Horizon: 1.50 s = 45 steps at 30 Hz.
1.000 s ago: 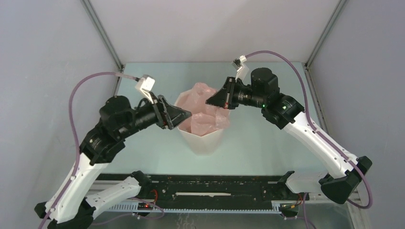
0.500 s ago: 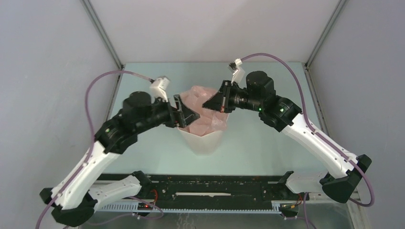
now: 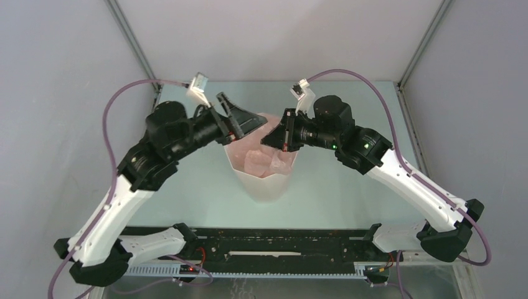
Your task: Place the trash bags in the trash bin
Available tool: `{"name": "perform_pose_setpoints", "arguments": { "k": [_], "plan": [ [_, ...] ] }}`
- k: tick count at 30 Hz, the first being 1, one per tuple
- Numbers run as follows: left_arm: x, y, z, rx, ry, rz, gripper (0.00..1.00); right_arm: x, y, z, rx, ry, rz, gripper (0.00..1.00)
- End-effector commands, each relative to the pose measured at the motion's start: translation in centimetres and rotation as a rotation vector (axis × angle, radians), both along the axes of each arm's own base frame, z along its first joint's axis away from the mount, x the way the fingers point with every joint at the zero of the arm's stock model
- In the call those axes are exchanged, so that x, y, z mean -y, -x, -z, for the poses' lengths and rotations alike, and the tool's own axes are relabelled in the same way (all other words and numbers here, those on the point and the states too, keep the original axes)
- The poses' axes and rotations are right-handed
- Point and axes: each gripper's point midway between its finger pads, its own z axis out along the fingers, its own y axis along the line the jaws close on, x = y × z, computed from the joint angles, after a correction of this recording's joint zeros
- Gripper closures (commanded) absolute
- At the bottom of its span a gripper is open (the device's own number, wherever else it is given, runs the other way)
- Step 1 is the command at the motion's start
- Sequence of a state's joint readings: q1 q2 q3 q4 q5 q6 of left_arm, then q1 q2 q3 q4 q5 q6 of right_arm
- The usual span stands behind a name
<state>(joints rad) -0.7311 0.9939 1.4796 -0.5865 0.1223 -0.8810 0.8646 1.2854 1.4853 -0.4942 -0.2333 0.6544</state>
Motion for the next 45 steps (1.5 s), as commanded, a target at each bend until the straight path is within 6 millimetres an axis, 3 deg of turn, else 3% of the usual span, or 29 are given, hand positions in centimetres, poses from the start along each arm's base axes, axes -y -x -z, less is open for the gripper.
{"name": "perform_pose_setpoints", "arguments": {
  "k": [1,6,10,12,15,16,18,22,26,34,39,45],
  "plan": [
    [1.6,-1.3,-1.3,-0.070,0.097,-0.016,0.16,0.0,-0.1,-1.8,0.065,-0.007,0.015,0.98],
    [3.1,-1.8,0.1,-0.133,0.104,0.007,0.21,-0.2,0.0,-1.7,0.070,0.012,0.011,0.97],
    [2.5,-2.5,0.2,-0.112,0.092,-0.041,0.45,-0.2,0.4,-1.4,0.074,0.027,0.000,0.93],
    [1.9,-2.7,0.2,-0.092,0.082,-0.058,0.57,0.1,0.5,-1.0,0.069,0.045,0.000,0.86],
    [0.7,-3.1,1.5,-0.111,0.058,-0.073,0.77,0.9,0.9,-0.8,0.076,0.066,-0.001,0.64],
    [0.3,-3.1,2.1,-0.120,0.054,-0.070,0.82,1.2,1.1,-0.8,0.077,0.067,0.000,0.53],
    [-0.3,-2.8,2.9,-0.127,0.058,-0.053,0.87,2.0,1.3,-0.9,0.072,0.064,0.008,0.43],
    [-1.3,-1.3,3.3,-0.078,0.069,0.007,0.90,3.9,1.2,-1.5,0.039,0.033,0.051,0.30],
    [-1.8,0.2,4.2,-0.059,0.056,0.052,0.95,5.1,0.9,-2.2,0.010,-0.006,0.071,0.26],
    [-2.9,1.2,5.6,-0.053,0.049,0.028,1.00,4.4,0.2,-2.3,-0.022,-0.023,0.071,0.25],
    [-3.0,1.3,5.6,-0.048,0.040,0.026,1.00,4.2,-1.5,-1.3,-0.034,0.099,0.199,0.25],
    [-3.1,1.3,5.8,-0.055,0.039,0.022,1.00,5.5,-3.0,-0.3,0.015,0.354,0.464,0.23]
  ]
}}
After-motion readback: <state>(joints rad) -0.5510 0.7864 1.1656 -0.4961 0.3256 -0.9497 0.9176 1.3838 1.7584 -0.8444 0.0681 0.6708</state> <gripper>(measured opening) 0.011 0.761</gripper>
